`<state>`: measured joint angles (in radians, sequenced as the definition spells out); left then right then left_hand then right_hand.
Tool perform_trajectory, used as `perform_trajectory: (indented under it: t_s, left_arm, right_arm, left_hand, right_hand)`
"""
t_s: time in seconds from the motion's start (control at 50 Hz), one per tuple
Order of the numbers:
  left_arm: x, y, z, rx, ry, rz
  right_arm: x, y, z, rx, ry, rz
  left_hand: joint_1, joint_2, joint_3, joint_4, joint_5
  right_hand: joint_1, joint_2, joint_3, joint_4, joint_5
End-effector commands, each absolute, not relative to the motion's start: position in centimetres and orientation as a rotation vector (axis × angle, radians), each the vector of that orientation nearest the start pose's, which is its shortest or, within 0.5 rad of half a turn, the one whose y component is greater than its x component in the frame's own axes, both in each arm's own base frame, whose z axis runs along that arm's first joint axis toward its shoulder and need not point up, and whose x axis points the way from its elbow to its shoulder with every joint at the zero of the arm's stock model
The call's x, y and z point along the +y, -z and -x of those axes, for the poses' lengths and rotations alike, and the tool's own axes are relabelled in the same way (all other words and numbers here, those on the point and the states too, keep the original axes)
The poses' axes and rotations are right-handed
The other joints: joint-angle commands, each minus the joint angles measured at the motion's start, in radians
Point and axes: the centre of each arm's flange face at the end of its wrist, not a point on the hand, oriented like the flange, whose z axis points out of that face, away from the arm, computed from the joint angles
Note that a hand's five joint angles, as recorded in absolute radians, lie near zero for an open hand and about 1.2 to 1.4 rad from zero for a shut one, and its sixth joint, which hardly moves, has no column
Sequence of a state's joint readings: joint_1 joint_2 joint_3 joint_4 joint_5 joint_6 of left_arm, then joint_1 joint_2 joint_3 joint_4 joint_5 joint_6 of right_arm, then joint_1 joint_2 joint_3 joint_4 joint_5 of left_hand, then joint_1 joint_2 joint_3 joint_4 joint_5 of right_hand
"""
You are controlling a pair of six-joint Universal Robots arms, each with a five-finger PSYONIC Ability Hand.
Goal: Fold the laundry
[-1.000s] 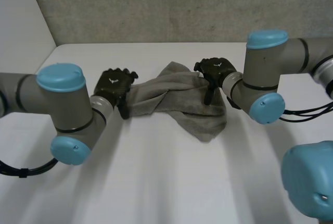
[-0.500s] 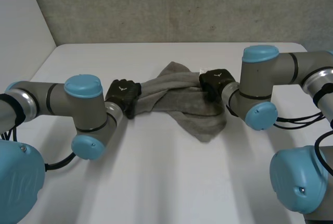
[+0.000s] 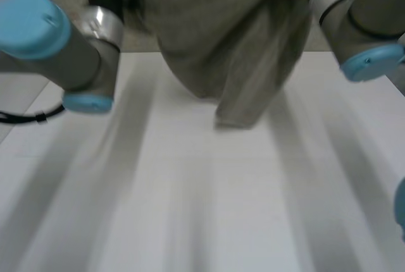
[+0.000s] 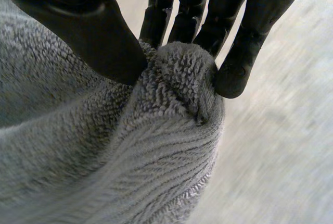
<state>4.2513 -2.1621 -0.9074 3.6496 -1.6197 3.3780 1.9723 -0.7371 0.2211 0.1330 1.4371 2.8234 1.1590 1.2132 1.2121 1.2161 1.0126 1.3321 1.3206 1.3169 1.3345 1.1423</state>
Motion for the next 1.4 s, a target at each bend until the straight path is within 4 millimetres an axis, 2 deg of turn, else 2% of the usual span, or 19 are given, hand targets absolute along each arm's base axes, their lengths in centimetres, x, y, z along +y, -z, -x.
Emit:
perform_trajectory:
  t_s: [0.02, 0.08, 0.1, 0.12, 0.14, 0.16, 0.18, 0.2, 0.22, 0.24, 0.28, 0.32, 0.44, 0.48, 0.54, 0.64, 0.78, 0.96, 1.4]
  left_arm:
    - [-33.8, -39.8, 30.8, 1.387, 3.034, -0.380]
    - [-33.8, -38.4, 30.5, 1.467, 2.981, -0.412]
    - [-33.7, -36.6, 30.4, 1.568, 2.913, -0.451]
    - [-33.4, -34.6, 30.1, 1.674, 2.837, -0.497]
    - [-33.4, -34.6, 30.1, 1.675, 2.836, -0.497]
    - [-33.0, -32.1, 29.9, 1.793, 2.742, -0.550]
    - [-32.4, -29.3, 29.5, 1.917, 2.635, -0.601]
    - [-32.4, -29.3, 29.5, 1.918, 2.634, -0.601]
    - [-31.9, -26.6, 28.8, 2.026, 2.524, -0.635]
    - [-31.9, -26.6, 28.8, 2.027, 2.523, -0.635]
    - [-30.5, -21.9, 27.1, 2.204, 2.317, -0.681]
    - [-29.5, -20.3, 26.4, 2.258, 2.242, -0.703]
    - [-25.7, -17.0, 24.8, 2.366, 2.052, -0.827]
    - [-25.1, -16.8, 24.5, 2.365, 2.038, -0.850]
    - [-24.3, -17.4, 23.9, 2.338, 2.040, -0.869]
    - [-23.2, -18.8, 23.2, 2.285, 2.087, -0.871]
    - [-21.2, -20.7, 22.6, 2.223, 2.164, -0.860]
    - [-20.5, -22.0, 22.3, 2.168, 2.222, -0.842]
    - [-20.8, -21.7, 22.2, 2.179, 2.206, -0.836]
  right_arm:
    - [-36.7, -39.3, -31.3, 1.515, 2.434, 0.733]
    - [-35.4, -35.1, -31.1, 1.757, 2.231, 0.911]
    - [-34.4, -32.8, -31.0, 1.865, 2.119, 1.040]
    - [-34.4, -32.7, -31.0, 1.866, 2.118, 1.041]
    - [-33.2, -30.0, -30.9, 1.958, 1.990, 1.194]
    - [-32.0, -27.7, -30.3, 2.036, 1.870, 1.327]
    - [-32.0, -27.7, -30.3, 2.036, 1.868, 1.329]
    - [-30.7, -25.4, -29.6, 2.103, 1.746, 1.436]
    - [-29.3, -23.4, -29.0, 2.142, 1.638, 1.521]
    - [-29.3, -23.3, -29.0, 2.143, 1.637, 1.521]
    - [-27.9, -21.4, -28.4, 2.173, 1.534, 1.596]
    - [-24.8, -17.7, -27.4, 2.218, 1.308, 1.706]
    - [-21.9, -16.3, -26.2, 2.217, 1.171, 1.799]
    - [-21.6, -18.1, -26.1, 2.186, 1.253, 1.764]
    - [-22.0, -20.3, -26.4, 2.148, 1.391, 1.665]
    - [-24.9, -23.1, -26.1, 2.150, 1.624, 1.331]
    - [-27.4, -24.0, -24.3, 2.227, 1.629, 0.964]
    - [-28.6, -21.4, -24.4, 2.277, 1.500, 0.914]
    - [-26.4, -15.4, -23.3, 2.438, 1.198, 0.970]
  left_hand:
    - [0.237, 0.183, 0.184, 0.180, 0.209]
    - [0.237, 0.183, 0.184, 0.180, 0.209]
    - [0.237, 0.183, 0.184, 0.180, 0.209]
    - [0.237, 0.183, 0.184, 0.180, 0.209]
    - [0.237, 0.183, 0.184, 0.180, 0.209]
    - [0.237, 0.183, 0.184, 0.180, 0.209]
    - [0.237, 0.183, 0.184, 0.180, 0.209]
    - [0.237, 0.183, 0.184, 0.180, 0.209]
    - [0.237, 0.183, 0.184, 0.180, 0.209]
    - [0.237, 0.183, 0.184, 0.180, 0.209]
    - [0.237, 0.183, 0.184, 0.180, 0.209]
    - [0.237, 0.183, 0.184, 0.180, 0.209]
    - [0.237, 0.183, 0.184, 0.180, 0.209]
    - [0.237, 0.183, 0.184, 0.180, 0.209]
    - [0.237, 0.183, 0.184, 0.180, 0.209]
    - [0.237, 0.183, 0.184, 0.180, 0.209]
    - [0.237, 0.183, 0.184, 0.180, 0.209]
    - [0.237, 0.183, 0.184, 0.180, 0.209]
    - [0.237, 0.183, 0.184, 0.180, 0.209]
  right_hand:
    - [0.064, 0.076, 0.079, 0.062, 0.079]
    - [0.064, 0.076, 0.079, 0.062, 0.079]
    - [0.064, 0.076, 0.079, 0.062, 0.079]
    - [0.064, 0.076, 0.079, 0.062, 0.079]
    - [0.064, 0.076, 0.079, 0.062, 0.079]
    - [0.064, 0.076, 0.079, 0.062, 0.079]
    - [0.064, 0.076, 0.079, 0.062, 0.079]
    - [0.064, 0.076, 0.079, 0.062, 0.079]
    - [0.064, 0.076, 0.079, 0.062, 0.079]
    - [0.064, 0.076, 0.079, 0.062, 0.079]
    - [0.064, 0.076, 0.079, 0.062, 0.079]
    - [0.064, 0.076, 0.079, 0.062, 0.079]
    - [-0.634, -0.622, -0.618, -0.636, -0.618]
    - [-0.976, -0.964, -0.960, -0.978, -0.960]
    - [-1.106, -1.094, -1.090, -1.108, -1.090]
    - [-1.138, -1.127, -1.123, -1.141, -1.123]
    - [-1.124, -1.112, -1.109, -1.126, -1.109]
    - [-1.092, -1.080, -1.076, -1.094, -1.076]
    - [-1.062, -1.051, -1.047, -1.065, -1.047]
